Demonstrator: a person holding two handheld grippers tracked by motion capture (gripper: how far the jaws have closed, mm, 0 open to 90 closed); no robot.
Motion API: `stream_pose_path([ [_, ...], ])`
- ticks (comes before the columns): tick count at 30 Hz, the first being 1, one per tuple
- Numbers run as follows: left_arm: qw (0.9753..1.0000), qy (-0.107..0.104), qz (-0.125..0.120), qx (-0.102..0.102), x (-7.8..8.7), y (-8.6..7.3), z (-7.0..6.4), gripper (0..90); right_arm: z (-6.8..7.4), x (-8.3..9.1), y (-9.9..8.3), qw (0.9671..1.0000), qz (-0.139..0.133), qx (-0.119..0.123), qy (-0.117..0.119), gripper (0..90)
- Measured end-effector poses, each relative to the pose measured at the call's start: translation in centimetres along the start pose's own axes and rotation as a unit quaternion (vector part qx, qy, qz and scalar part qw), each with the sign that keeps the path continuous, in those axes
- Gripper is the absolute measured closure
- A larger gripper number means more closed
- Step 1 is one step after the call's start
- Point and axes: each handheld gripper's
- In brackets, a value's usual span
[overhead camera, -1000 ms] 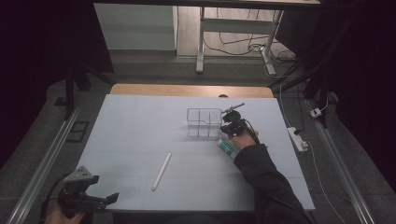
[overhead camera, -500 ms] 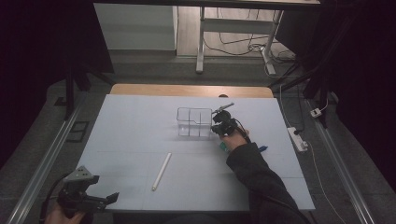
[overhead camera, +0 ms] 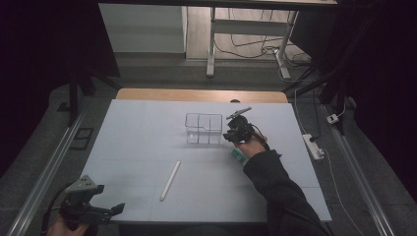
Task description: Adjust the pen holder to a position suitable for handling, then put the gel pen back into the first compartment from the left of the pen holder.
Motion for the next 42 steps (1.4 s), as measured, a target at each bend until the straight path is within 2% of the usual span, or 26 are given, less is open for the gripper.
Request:
stream_pose_path([
  [9, 1.0, -0.001, -0.003, 0.0, 0.0, 0.0, 0.0, 0.2, -0.3, 3.0, -0.6, 0.9994, -0.013, -0.014, 0.028, 47.1],
  [12, 1.0, -0.001, -0.004, -0.001, 0.0, 0.0, 0.0, 0.2, -0.2, 3.8, -0.8, 0.9995, -0.013, -0.011, 0.028, 37.1],
  [14, 1.0, -0.002, -0.005, 0.0, 0.1, 0.0, 0.0, 0.2, -0.1, 4.1, -0.9, 0.9994, -0.013, -0.013, 0.029, 34.0],
  [15, 1.0, -0.002, -0.005, 0.0, 0.1, 0.0, 0.0, 0.2, -0.1, 4.8, -1.2, 0.9992, -0.02, -0.014, 0.031, 25.8],
  [16, 1.0, -0.002, -0.005, 0.0, 0.1, 0.0, 0.0, 0.2, -0.1, 5.0, -1.3, 0.9992, -0.019, -0.019, 0.032, 21.8],
  [19, 1.0, -0.003, -0.006, 0.0, 0.1, 0.0, 0.0, 0.2, -0.2, 5.8, -1.8, 0.9991, -0.02, -0.025, 0.029, 11.6],
  [20, 1.0, -0.003, -0.006, 0.0, 0.1, 0.0, 0.0, 0.2, -0.2, 5.8, -1.8, 0.9991, -0.02, -0.025, 0.029, 11.6],
  [21, 1.0, -0.003, -0.006, 0.0, 0.1, 0.0, 0.0, 0.2, -0.3, 6.3, -2.3, 0.9992, -0.018, -0.026, 0.026, 6.8],
  [24, 1.0, -0.003, -0.006, 0.001, 0.1, 0.0, 0.0, 0.2, -0.5, 6.8, -2.7, 0.9994, -0.018, -0.021, 0.022, 2.4],
  [27, 1.0, -0.003, -0.006, 0.002, 0.1, 0.0, 0.0, 0.1, -1.2, 7.9, -3.7, 0.9996, -0.022, -0.015, 0.006, 0.0],
  [34, 1.0, -0.002, -0.006, 0.002, 0.1, 0.0, 0.0, 0.2, -2.6, 8.9, -5.0, 0.9992, -0.019, -0.03, -0.017, 0.0],
  [37, 1.0, -0.003, -0.005, 0.002, 0.1, 0.0, 0.0, 0.1, -3.3, 9.1, -5.6, 0.9988, -0.011, -0.034, -0.034, 0.0],
  [42, 1.0, -0.004, -0.006, 0.001, 0.1, 0.0, 0.0, 0.2, -4.1, 9.4, -6.1, 0.998, -0.007, -0.047, -0.041, 0.0],
])
Point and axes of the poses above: each handheld gripper's, and its own axes: x roughly backward along the jaws, y roughly out of its top, z roughly to its left, and after that the axes turned 8 degrees about -z, right-handed
